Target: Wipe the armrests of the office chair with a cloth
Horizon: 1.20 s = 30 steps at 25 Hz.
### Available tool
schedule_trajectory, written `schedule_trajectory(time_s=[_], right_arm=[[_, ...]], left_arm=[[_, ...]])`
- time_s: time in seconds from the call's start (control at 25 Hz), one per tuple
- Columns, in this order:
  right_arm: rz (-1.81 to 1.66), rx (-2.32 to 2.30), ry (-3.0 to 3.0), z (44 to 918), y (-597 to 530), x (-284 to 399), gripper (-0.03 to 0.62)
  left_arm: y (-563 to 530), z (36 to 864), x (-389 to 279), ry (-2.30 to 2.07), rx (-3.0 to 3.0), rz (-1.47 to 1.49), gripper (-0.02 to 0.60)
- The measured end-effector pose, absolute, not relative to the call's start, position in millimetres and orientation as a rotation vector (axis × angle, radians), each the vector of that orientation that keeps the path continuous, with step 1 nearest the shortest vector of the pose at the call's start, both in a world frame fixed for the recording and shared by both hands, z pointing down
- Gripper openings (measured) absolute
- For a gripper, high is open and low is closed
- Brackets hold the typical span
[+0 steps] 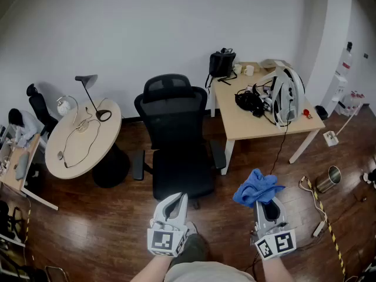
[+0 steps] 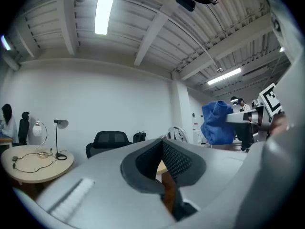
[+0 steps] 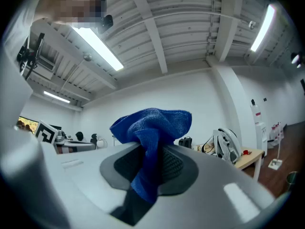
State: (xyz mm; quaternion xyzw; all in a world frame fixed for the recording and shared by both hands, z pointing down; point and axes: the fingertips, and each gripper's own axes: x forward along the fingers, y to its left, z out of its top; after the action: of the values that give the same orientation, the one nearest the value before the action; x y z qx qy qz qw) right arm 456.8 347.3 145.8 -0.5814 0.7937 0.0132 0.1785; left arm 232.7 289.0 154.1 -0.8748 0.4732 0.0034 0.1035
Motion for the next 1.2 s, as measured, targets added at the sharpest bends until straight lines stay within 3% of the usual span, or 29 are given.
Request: schedule_trajectory(time_s=[0.16,0.68,0.84,1.0,1.2], right_arm=[[0.044,-1.675,2.244,159.8,241.4,430.5,0.078],[-0.117,-1.787,2.255,295.1,-87.9,438.5,0.078],[-0.148,-1.744,2.363,387.3,-163.0,435.2,0.078],[-0.233,-1.761,2.472,540.3,-206.2,437.4,0.078],[-0.474,-1.832,2.57,691.7,-247.4,424.4,0.078]], left_arm=[[200.4,164.3,217.0,1.438,-2.689,-0.217,0.061],[-126.5,264.3,226.9,1.458,-2.694,-0.348,0.057],[-188.0,385.0,230.2,1.554,-2.72,-0.431,0.061],[-220.6,553.3,231.4,1.654,-2.744,-0.496,0.061],[-236.7,640.9,244.5,1.683,-2.744,-0.51,0.066]])
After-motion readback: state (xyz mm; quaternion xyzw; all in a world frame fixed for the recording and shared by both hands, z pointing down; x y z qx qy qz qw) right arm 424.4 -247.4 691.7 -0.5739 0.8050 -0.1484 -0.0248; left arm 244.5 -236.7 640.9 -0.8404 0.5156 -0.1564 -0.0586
